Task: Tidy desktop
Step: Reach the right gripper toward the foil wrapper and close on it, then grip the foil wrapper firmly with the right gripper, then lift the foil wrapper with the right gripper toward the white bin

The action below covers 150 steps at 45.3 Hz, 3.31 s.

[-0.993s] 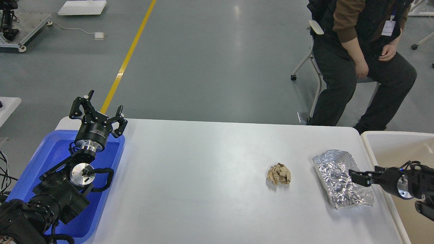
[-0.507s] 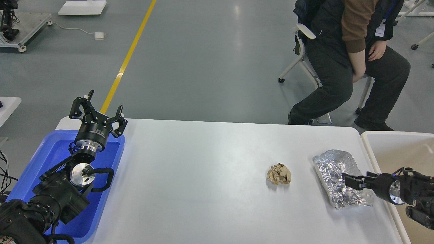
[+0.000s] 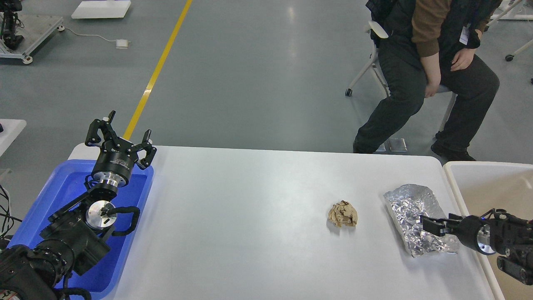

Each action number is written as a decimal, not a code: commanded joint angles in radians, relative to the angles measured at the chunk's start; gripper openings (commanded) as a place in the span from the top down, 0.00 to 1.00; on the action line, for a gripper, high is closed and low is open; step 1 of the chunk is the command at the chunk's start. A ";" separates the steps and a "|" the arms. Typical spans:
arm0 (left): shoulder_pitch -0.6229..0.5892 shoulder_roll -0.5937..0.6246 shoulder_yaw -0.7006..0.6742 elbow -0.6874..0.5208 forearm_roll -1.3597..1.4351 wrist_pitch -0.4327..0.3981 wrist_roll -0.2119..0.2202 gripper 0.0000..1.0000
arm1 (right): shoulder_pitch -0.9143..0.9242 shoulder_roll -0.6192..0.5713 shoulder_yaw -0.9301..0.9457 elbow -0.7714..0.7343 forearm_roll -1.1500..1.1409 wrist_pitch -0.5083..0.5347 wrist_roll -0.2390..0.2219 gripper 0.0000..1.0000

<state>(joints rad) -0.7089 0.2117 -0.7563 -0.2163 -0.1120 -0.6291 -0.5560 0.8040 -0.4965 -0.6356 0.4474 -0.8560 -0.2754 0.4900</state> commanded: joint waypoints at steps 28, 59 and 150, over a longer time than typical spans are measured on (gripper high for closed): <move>0.000 0.000 0.000 0.000 -0.001 0.000 0.001 0.00 | -0.019 0.010 -0.013 0.001 -0.017 -0.001 0.007 0.60; 0.000 0.000 0.000 0.000 0.000 -0.001 0.001 0.00 | -0.025 0.033 -0.018 0.002 -0.020 0.012 0.024 1.00; 0.000 0.000 0.000 0.000 0.000 0.000 0.001 0.00 | 0.733 -0.814 0.265 0.530 0.058 0.587 0.036 1.00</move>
<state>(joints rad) -0.7090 0.2117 -0.7562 -0.2163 -0.1119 -0.6296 -0.5558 1.5074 -1.2683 -0.3747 1.0599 -0.8442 0.2662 0.5341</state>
